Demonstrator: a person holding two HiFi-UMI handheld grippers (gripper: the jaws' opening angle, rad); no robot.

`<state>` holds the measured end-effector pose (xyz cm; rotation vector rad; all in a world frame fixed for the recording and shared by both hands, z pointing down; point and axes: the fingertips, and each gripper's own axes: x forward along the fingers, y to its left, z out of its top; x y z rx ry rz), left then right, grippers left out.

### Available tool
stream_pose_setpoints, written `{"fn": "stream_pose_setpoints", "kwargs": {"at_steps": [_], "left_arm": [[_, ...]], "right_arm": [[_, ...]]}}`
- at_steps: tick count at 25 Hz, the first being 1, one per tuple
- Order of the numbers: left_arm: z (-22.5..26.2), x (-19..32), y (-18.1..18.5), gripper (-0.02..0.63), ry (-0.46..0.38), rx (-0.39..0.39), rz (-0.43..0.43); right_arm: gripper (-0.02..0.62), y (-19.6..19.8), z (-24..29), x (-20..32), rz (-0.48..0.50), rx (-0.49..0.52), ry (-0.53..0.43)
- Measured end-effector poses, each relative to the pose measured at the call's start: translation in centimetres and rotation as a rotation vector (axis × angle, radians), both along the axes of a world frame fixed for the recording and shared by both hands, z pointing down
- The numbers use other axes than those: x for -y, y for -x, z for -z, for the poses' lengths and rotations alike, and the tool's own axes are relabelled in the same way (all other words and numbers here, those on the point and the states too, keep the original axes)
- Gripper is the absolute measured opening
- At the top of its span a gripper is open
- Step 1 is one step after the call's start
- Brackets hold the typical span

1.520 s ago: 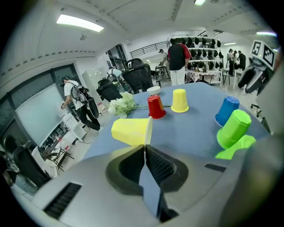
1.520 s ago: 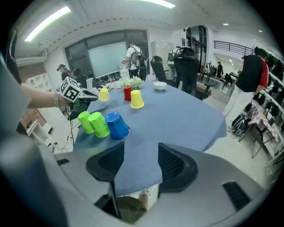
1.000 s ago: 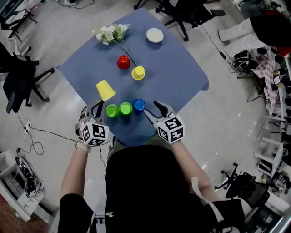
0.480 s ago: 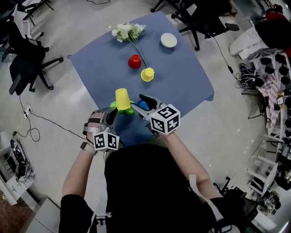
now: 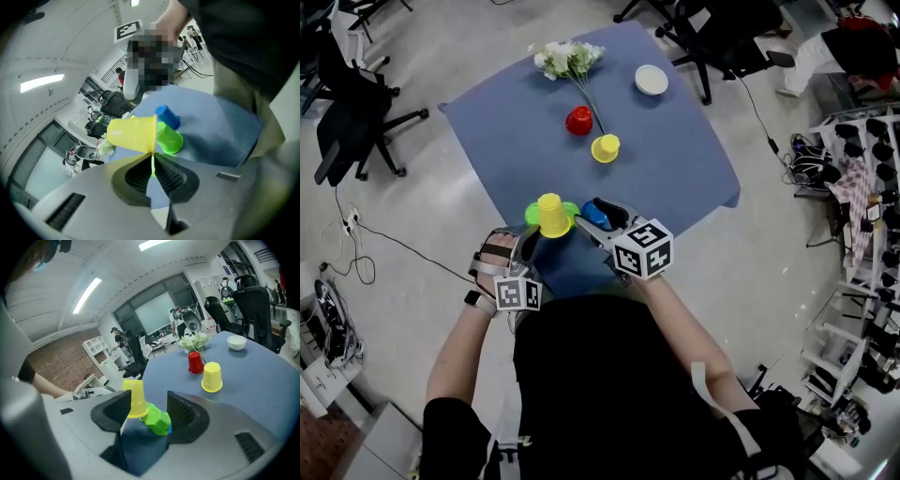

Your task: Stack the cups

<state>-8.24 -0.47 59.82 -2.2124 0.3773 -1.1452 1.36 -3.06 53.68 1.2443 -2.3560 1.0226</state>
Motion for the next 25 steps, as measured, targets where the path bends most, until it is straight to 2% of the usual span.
{"fn": "stream_pose_setpoints", "kwargs": {"at_steps": [6,11,16,21,25], "left_arm": [[-0.9,0.3,0.5,0.021,0.035,0.003,0.027],[-0.9,0.1,0.4,0.021,0.008,0.016,-0.002],[-0.9,-0.3,0.1,0.021,-0.013,0.033,-0.035],[-1.0,-0.3,0.3,0.021,-0.016,0.047,-0.041],[-0.7,-0.2,1.0,0.023,0.026,0.035,-0.003]], "right_arm": [[0.249,0.8,-0.6,-1.0,0.028,-0.018,0.014],[0.249,3.8,-0.7,-1.4,0.109,0.017,0.021],[0.250,6.8,-2.2,-1.3,0.212,-0.026,0.052],[0.252,7.4,-2.9,-0.9,0.219,-0.054,0.070],[0.247,7.0,-2.3,-0.8,0.210,-0.047,0.059]]}}
